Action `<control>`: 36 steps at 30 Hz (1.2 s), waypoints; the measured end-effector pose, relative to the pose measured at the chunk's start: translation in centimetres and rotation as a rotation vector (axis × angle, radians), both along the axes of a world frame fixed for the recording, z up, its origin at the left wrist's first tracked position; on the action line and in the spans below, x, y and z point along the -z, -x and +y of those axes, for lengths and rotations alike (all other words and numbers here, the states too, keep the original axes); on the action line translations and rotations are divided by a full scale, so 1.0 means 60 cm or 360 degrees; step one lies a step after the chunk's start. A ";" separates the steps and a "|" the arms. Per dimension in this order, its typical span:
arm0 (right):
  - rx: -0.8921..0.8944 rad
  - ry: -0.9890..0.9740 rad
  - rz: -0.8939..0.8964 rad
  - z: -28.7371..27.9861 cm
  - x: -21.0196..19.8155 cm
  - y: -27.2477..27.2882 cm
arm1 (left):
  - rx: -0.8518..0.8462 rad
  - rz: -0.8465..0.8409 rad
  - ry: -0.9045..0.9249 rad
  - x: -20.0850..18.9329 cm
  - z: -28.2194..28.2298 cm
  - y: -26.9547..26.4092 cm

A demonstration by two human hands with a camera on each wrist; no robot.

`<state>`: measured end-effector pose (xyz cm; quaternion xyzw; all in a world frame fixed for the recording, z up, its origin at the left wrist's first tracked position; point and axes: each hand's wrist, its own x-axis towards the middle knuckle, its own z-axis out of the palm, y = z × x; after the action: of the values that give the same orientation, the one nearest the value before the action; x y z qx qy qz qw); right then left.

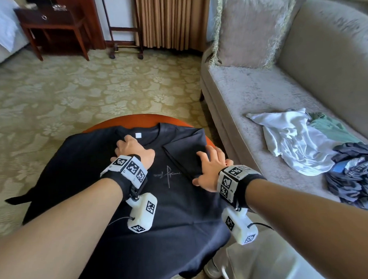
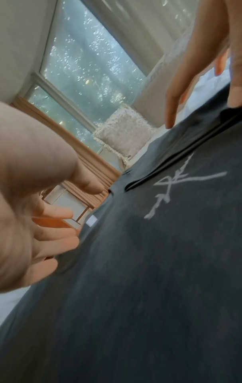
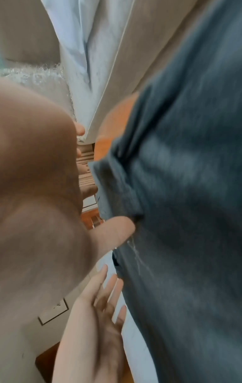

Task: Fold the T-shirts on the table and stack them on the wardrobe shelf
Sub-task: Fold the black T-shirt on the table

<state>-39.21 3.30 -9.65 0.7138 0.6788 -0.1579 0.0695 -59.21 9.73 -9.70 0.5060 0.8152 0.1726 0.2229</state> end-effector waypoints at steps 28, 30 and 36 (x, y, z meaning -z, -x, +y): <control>-0.0192 0.0241 -0.0045 0.023 0.052 0.490 | -0.0819 -0.2408 -0.0038 0.073 -0.130 0.453; -0.0185 0.0244 -0.0040 0.025 0.054 0.491 | -0.0877 -0.2460 -0.0168 0.065 -0.123 0.455; -0.0160 0.0222 0.0001 0.025 0.058 0.492 | -0.0804 -0.2195 -0.0556 0.035 -0.110 0.464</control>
<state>-68.73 4.80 -13.15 0.6721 0.7012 -0.2014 0.1266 -87.03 3.13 -11.79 0.1090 0.5428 0.6229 0.5528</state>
